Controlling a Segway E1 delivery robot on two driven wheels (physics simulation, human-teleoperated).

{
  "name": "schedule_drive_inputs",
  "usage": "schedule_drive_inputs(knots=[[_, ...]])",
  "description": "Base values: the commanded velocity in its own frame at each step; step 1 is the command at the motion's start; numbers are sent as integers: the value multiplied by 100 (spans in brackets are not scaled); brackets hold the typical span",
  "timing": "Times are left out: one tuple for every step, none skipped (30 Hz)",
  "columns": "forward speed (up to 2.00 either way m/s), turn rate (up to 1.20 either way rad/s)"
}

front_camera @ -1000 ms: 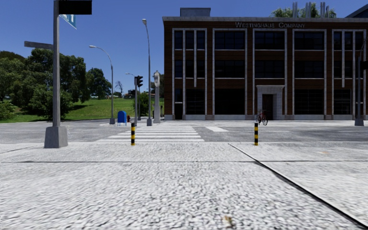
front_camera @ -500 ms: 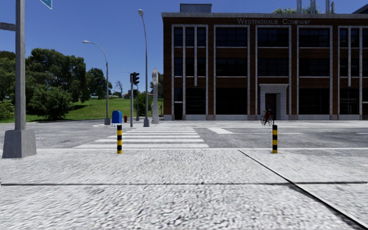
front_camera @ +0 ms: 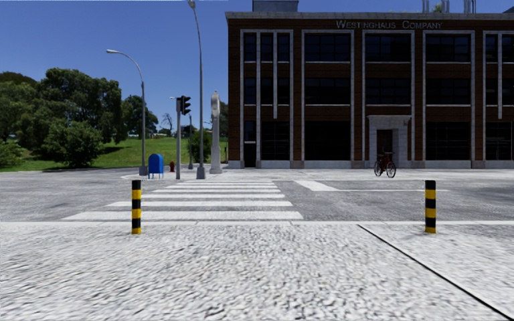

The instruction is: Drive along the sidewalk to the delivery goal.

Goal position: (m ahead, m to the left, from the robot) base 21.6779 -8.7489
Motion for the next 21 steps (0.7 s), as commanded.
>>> schedule_drive_inputs(knots=[[200, 0], [200, 0], [200, 0], [200, 0], [200, 0], [200, 0], [200, 0], [200, 0], [200, 0], [200, 0], [200, 0], [200, 0], [200, 0], [200, 0], [200, 0], [200, 0], [200, 0], [200, 0], [200, 0], [200, 9], [200, 19]])
